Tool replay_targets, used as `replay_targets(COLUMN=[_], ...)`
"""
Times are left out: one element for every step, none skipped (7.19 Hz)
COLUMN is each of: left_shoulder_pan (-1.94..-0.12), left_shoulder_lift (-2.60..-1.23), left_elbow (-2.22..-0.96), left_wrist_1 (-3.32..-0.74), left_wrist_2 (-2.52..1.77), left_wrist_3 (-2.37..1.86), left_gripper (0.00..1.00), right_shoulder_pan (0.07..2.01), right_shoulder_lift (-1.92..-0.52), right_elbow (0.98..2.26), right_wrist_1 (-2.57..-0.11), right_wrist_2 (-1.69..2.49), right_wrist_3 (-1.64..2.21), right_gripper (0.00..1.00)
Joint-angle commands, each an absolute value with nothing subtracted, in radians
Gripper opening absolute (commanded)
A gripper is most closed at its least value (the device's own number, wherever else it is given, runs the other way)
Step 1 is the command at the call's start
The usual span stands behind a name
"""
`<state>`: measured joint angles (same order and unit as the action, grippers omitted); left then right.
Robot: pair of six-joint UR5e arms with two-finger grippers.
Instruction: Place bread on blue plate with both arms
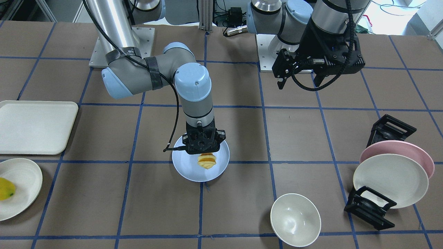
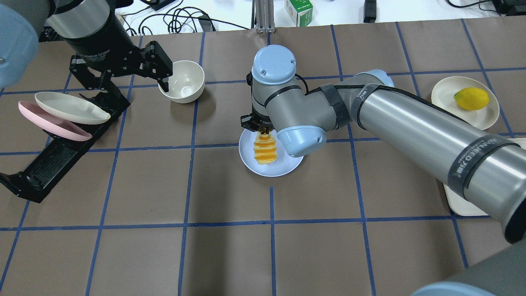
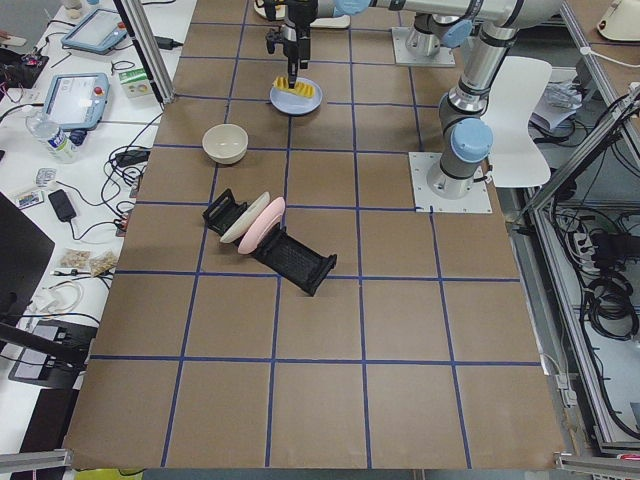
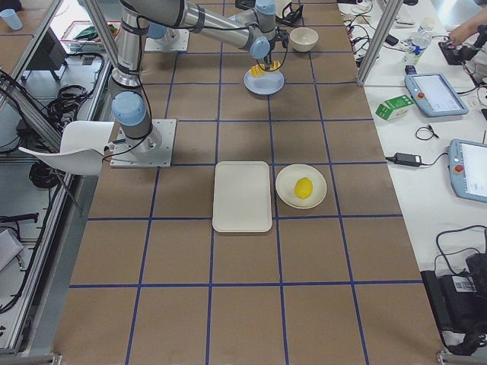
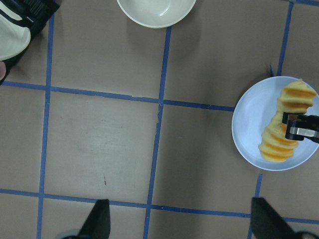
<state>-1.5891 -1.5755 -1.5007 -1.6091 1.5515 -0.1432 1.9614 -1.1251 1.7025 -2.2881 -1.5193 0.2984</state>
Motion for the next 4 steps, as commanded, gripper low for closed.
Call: replay_targets(left_shoulder_pan=[-1.589, -1.589, -1.589, -1.589], left_shoulder_lift=[-1.580, -1.569, -1.569, -1.569], left_elbow=[-1.502, -1.500, -1.499, -1.499], left_wrist_1=[-1.609, -1.611, -1.611, -1.611], left_wrist_2=[1.552, 1.554, 1.552, 1.552], left_wrist_3=[-0.141, -0.140, -0.141, -0.141], left_gripper=[1.00, 1.00, 1.00, 1.00], right_shoulder_pan=[1.960, 1.959, 1.945, 1.928], right_shoulder_lift=[-1.126, -1.121, -1.124, -1.134], right_elbow=[1.752, 1.784, 1.827, 1.825], right_wrist_1=[-2.330, -2.391, -2.496, -2.508], right_wrist_2=[-1.525, -1.522, -1.513, -1.516], right_wrist_3=[0.278, 0.264, 0.220, 0.219], right_gripper=[0.26, 0.90, 1.00, 1.00])
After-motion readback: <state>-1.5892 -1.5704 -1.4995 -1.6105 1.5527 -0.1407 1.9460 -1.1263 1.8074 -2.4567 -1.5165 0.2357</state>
